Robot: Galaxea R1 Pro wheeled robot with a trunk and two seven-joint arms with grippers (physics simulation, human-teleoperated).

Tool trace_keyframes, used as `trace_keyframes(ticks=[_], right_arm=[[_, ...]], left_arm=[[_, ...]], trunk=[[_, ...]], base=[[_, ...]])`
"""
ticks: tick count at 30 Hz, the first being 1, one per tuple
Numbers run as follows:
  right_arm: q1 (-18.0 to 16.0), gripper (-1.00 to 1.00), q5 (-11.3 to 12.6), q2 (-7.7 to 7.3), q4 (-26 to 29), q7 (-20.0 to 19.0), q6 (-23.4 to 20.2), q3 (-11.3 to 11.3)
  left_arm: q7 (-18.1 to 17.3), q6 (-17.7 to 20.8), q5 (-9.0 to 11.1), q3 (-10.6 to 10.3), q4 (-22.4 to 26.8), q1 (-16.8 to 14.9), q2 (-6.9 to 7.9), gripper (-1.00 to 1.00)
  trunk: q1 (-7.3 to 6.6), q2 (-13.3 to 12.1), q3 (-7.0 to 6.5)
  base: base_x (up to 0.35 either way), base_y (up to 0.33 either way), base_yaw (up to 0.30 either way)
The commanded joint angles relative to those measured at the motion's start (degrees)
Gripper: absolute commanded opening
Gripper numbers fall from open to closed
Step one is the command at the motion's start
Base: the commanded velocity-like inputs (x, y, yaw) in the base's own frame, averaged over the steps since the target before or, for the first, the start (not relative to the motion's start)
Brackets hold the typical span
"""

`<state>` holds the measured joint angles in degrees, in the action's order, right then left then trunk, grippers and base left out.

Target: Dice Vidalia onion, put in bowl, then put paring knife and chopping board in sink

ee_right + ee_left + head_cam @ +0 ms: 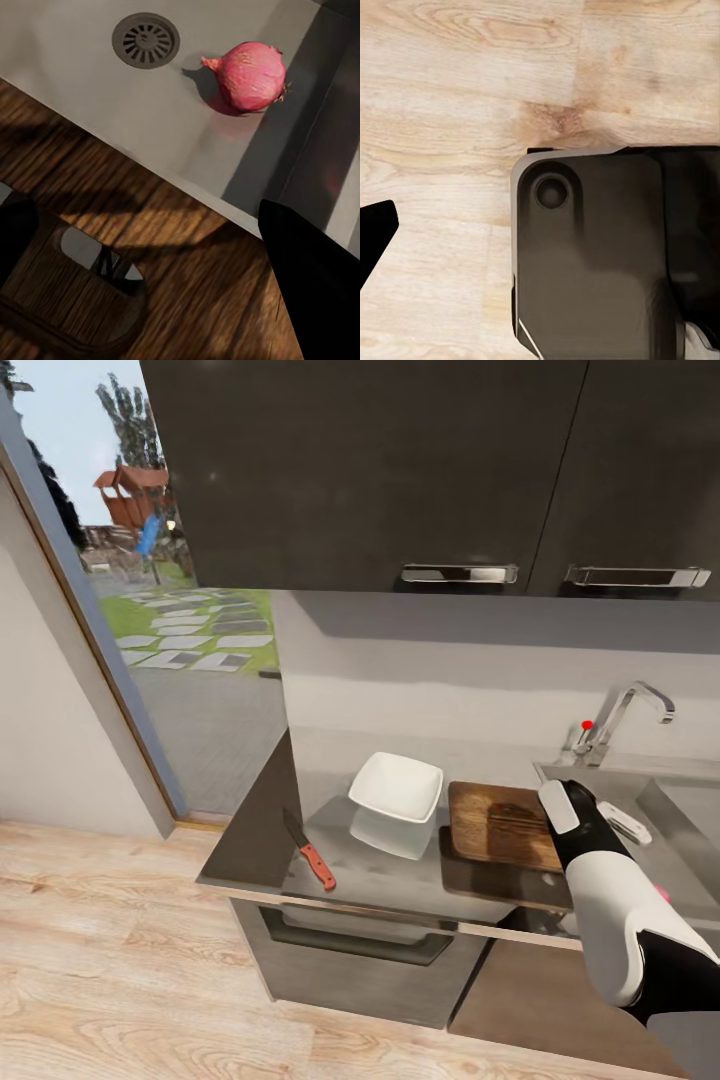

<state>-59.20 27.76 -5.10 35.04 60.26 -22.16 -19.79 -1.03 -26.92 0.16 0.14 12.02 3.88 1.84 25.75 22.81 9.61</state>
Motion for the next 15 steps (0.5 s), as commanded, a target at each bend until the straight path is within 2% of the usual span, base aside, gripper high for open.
trace_keyframes(ticks=[1,8,15], right_arm=[[0.0,-1.00,0.2,-0.02,-0.1,0.2,-0.2,0.0],[0.0,-1.00,0.1,0.00,-0.6,0.2,0.6,0.1],[0.0,-1.00,0.2,-0.08,-4.2,-0.1,3.3,0.1]], left_arm=[[-0.1,-0.1,0.0,0.0,0.0,0.0,0.01,1.00],[-0.1,-0.1,0.0,0.0,-0.1,0.0,0.01,1.00],[-0.1,-0.1,0.0,0.0,-0.1,0.0,0.01,1.00]], trunk=[[0.03,0.1,0.10],[0.03,0.1,0.10],[0.03,0.1,0.10]], base=[[0.000,0.000,0.000],[0.000,0.022,0.000],[0.000,0.001,0.000]])
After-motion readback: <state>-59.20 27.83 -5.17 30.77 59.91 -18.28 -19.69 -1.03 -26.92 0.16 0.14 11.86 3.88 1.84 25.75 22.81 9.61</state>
